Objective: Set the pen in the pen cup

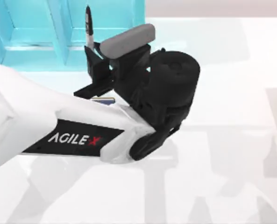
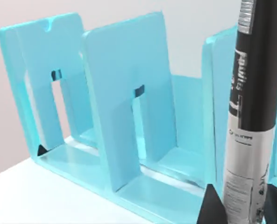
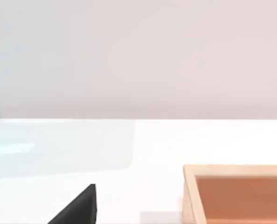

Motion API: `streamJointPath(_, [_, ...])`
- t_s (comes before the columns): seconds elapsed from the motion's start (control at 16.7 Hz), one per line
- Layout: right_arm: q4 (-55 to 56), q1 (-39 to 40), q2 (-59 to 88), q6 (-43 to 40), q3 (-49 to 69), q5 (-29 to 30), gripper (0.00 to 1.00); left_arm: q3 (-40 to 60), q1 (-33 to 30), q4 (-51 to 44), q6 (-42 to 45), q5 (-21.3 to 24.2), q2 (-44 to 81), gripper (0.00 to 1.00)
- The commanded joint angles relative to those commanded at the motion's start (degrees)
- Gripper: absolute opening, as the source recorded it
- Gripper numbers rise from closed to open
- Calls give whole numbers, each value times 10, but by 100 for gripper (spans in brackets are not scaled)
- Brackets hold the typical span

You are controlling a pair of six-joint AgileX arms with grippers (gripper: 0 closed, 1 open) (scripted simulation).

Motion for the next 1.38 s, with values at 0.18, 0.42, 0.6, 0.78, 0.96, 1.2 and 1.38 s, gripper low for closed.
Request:
streamJointPath(0.18, [0,0,0,0,0,0,100,6,-28,37,3,-39,0,0])
streamJointPath(0.42, [0,0,0,0,0,0,100,6,-28,37,4,-39,0,0])
streamJointPath(0.6, [0,0,0,0,0,0,100,61,-22,107,3,-5,45,0])
streamJointPath(0.78, [0,0,0,0,0,0,100,32,-22,74,4,-17,25,0])
streamJointPath(0.96, [0,0,0,0,0,0,100,4,-22,44,4,-32,3,0])
streamJointPath(1.2, [0,0,0,0,0,0,100,3,-22,43,4,-33,2,0])
streamJointPath(1.38, [0,0,0,0,0,0,100,3,-22,43,4,-33,2,23])
